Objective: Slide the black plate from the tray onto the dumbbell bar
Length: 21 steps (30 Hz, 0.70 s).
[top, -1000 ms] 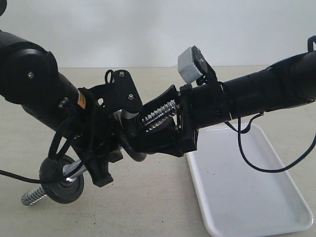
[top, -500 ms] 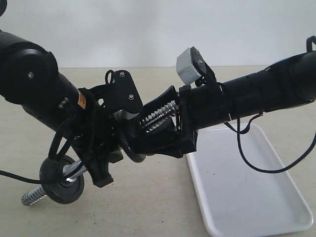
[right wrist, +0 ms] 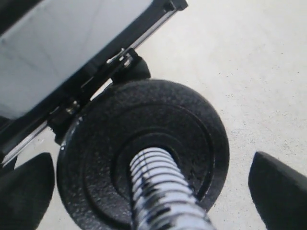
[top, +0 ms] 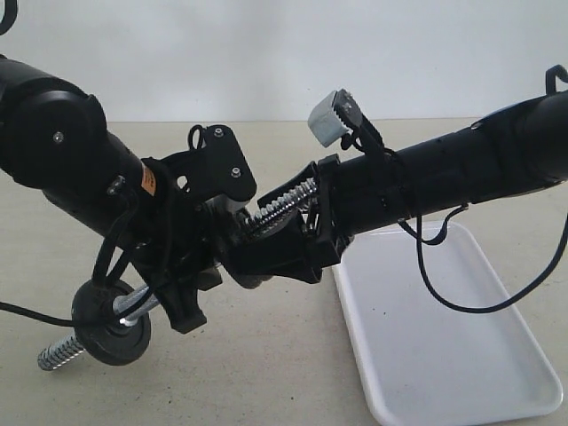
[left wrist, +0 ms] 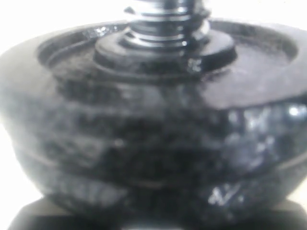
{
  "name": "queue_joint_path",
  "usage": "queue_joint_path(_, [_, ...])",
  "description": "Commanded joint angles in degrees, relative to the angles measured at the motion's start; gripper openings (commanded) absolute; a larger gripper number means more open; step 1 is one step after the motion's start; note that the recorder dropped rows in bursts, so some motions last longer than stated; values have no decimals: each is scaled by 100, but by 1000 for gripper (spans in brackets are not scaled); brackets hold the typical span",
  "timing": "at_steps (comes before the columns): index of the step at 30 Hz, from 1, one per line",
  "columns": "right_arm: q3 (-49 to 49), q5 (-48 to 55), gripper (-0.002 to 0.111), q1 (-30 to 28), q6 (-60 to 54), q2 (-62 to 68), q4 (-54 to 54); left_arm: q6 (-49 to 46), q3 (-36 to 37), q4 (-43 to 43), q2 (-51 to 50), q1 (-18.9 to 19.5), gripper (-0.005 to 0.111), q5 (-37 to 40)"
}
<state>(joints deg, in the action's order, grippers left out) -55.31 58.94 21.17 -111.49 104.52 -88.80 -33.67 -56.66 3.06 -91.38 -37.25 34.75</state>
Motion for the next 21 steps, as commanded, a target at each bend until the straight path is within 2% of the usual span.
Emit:
queue_joint_path(1, [-28,23,105,6,91,-38,-4,70,-229,99,303,-4,4,-3595])
queue_joint_path(13, [-28,-86,105,6,322,-38,133,44,-229,99,303,4,4,-3596])
queue_joint_path(21, [-28,-250,105,6,401,-38,188,43,-229,99,303,262,4,-3534])
